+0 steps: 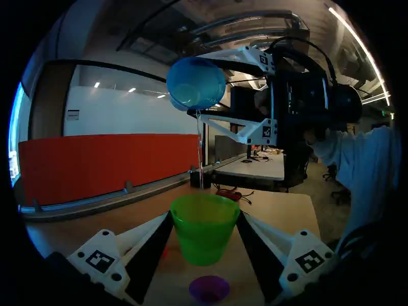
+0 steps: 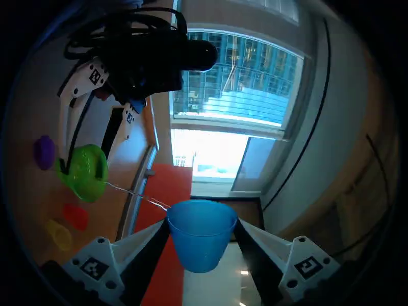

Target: Pour water

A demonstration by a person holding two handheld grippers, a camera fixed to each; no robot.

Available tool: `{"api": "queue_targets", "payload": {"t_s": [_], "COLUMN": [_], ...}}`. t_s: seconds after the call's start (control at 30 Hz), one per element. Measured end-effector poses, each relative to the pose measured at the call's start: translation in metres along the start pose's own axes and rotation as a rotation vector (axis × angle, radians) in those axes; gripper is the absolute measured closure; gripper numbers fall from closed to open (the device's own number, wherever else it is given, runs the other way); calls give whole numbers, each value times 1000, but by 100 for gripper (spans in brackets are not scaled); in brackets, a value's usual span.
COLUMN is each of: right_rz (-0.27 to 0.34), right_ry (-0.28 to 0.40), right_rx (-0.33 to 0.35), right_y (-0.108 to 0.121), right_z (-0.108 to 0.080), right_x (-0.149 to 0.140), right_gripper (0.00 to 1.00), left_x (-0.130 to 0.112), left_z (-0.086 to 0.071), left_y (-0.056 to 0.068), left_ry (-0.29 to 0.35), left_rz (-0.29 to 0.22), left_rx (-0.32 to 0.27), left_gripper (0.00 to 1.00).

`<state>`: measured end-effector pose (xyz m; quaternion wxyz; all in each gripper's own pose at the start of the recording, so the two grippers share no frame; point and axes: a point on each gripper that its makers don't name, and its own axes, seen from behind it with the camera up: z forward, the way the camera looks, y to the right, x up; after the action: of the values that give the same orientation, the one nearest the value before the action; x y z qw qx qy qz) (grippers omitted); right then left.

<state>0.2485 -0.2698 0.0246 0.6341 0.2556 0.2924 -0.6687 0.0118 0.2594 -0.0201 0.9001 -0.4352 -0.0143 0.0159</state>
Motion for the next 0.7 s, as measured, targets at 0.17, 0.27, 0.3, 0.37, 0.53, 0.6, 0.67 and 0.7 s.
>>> {"api": "queue_targets", "payload": {"t_s": [0.17, 0.27, 0.3, 0.37, 0.53, 0.6, 0.67, 0.7], "right_rz": [-32, -51, -57, -69, -92, -98, -98, -97], "right_ry": [3, 6, 7, 11, 17, 18, 20, 20], "right_rx": [-1, -1, -1, -1, -6, -7, -7, -7], "right_y": [0, 0, 0, 1, 2, 2, 2, 2], "right_z": [1, 1, 1, 1, 1, 1, 2, 2], "right_x": [3, 4, 5, 8, 13, 14, 15, 16], "right_gripper": [9, 9, 9, 9, 9, 9, 9, 9], "left_x": [1, 2, 2, 3, 3, 3, 3, 3], "left_z": [1, 2, 2, 3, 4, 4, 3, 3], "left_y": [0, 0, 0, -1, -2, -2, -2, -2], "left_ry": [1, 2, 2, 3, 4, 4, 4, 4], "left_rz": [-2, -2, -2, -2, -3, -3, -3, -3], "left_rx": [1, 1, 1, 1, 3, 4, 5, 5], "left_gripper": [13, 13, 13, 13, 13, 13, 13, 13]}}
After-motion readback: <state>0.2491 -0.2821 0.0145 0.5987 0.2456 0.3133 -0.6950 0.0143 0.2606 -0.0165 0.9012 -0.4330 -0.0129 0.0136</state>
